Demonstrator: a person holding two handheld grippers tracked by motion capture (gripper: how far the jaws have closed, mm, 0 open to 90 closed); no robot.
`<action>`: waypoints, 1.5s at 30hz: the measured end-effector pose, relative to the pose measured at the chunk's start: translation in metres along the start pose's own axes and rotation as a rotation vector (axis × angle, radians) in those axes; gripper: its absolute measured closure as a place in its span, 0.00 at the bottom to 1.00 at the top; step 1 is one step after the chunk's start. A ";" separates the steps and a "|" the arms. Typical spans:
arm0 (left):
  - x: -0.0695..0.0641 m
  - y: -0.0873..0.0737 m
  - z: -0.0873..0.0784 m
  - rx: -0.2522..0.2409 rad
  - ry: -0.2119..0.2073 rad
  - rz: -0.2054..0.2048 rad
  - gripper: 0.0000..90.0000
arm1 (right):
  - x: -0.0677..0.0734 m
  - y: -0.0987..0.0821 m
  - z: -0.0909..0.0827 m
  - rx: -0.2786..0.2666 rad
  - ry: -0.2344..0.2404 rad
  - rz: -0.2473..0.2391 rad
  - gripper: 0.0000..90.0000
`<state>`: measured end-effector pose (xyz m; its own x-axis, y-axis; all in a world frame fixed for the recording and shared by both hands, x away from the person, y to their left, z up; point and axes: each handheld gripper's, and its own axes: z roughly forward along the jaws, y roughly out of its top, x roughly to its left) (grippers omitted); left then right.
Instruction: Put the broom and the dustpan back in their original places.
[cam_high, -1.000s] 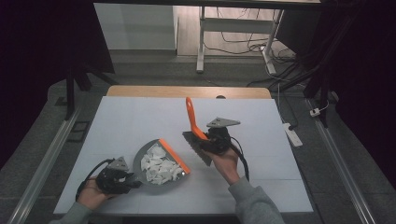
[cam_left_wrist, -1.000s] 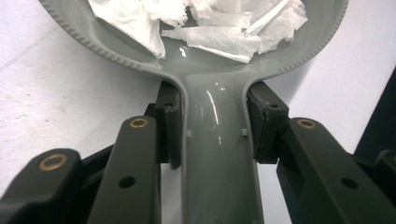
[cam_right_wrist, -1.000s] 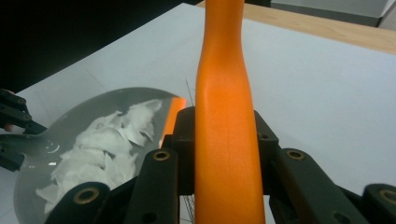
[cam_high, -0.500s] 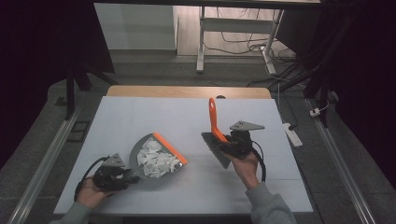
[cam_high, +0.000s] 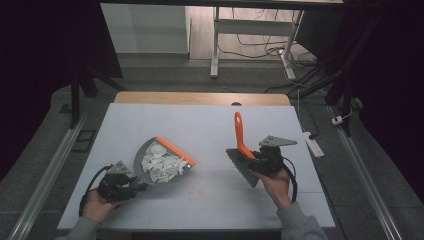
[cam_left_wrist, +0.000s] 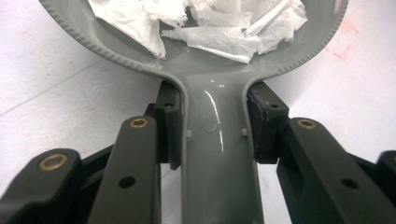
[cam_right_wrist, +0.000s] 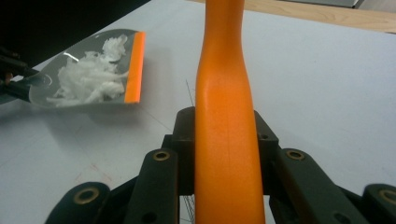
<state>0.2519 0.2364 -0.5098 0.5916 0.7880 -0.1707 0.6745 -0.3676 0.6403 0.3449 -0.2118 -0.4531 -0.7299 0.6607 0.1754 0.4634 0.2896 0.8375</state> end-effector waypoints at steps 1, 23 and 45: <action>0.000 0.000 0.000 -0.004 0.005 -0.005 0.68 | -0.001 -0.001 -0.001 0.004 0.001 0.001 0.79; 0.000 0.006 0.005 -0.027 0.177 -0.198 0.68 | -0.014 -0.006 -0.012 0.041 0.025 -0.020 0.78; 0.018 0.005 0.019 -0.033 0.295 -0.350 0.68 | -0.011 -0.016 -0.004 0.139 0.064 -0.015 0.78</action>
<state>0.2746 0.2396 -0.5238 0.1769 0.9705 -0.1636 0.7939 -0.0424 0.6066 0.3433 -0.2264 -0.4660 -0.7660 0.6111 0.1997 0.5140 0.3956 0.7611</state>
